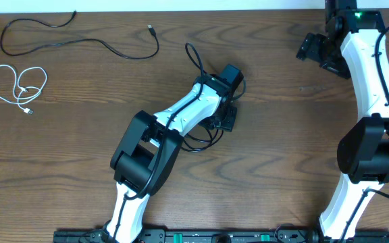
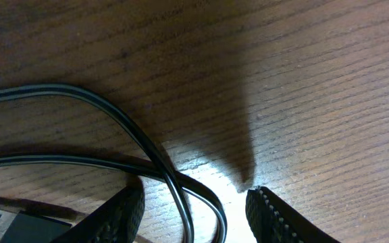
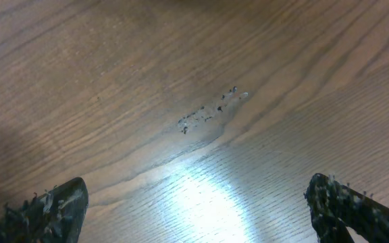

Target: Untangle cables

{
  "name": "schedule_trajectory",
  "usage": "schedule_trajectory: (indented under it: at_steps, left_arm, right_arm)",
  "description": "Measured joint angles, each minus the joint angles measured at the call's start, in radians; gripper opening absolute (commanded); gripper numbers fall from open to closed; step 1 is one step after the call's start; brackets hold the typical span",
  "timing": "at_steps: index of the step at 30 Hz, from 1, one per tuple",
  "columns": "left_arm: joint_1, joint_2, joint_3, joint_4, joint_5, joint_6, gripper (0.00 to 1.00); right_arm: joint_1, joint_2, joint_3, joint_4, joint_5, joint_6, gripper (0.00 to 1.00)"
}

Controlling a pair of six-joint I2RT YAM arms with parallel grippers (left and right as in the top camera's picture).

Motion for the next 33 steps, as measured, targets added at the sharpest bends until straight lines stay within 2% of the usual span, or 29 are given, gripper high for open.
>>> schedule_trajectory:
  at_steps: [1, 7, 9, 10, 23, 26, 33]
  left_arm:
    - [0.000, 0.000, 0.000, 0.000, 0.000, 0.000, 0.52]
    - [-0.001, 0.004, 0.001, 0.001, -0.005, 0.001, 0.25]
    - [-0.001, 0.005, 0.001, 0.001, -0.005, -0.001, 0.10]
    - [-0.002, 0.006, 0.001, 0.000, -0.004, 0.002, 0.08]
    - [-0.006, -0.019, 0.013, -0.046, 0.008, -0.055, 0.07]
    - [-0.006, -0.114, 0.013, -0.013, 0.035, -0.072, 0.07]
    - [-0.006, -0.472, 0.040, 0.063, 0.082, -0.105, 0.07]
  right_arm:
    - [0.000, 0.000, 0.000, 0.000, 0.000, 0.000, 0.99]
    - [0.000, 0.000, 0.000, 0.000, 0.000, 0.000, 0.99]
    - [0.000, 0.000, 0.000, 0.000, 0.000, 0.000, 0.99]
    - [0.000, 0.000, 0.000, 0.000, 0.000, 0.000, 0.99]
    - [0.000, 0.000, 0.000, 0.000, 0.000, 0.000, 0.99]
    - [0.000, 0.000, 0.000, 0.000, 0.000, 0.000, 0.99]
    - [0.000, 0.000, 0.000, 0.000, 0.000, 0.000, 0.99]
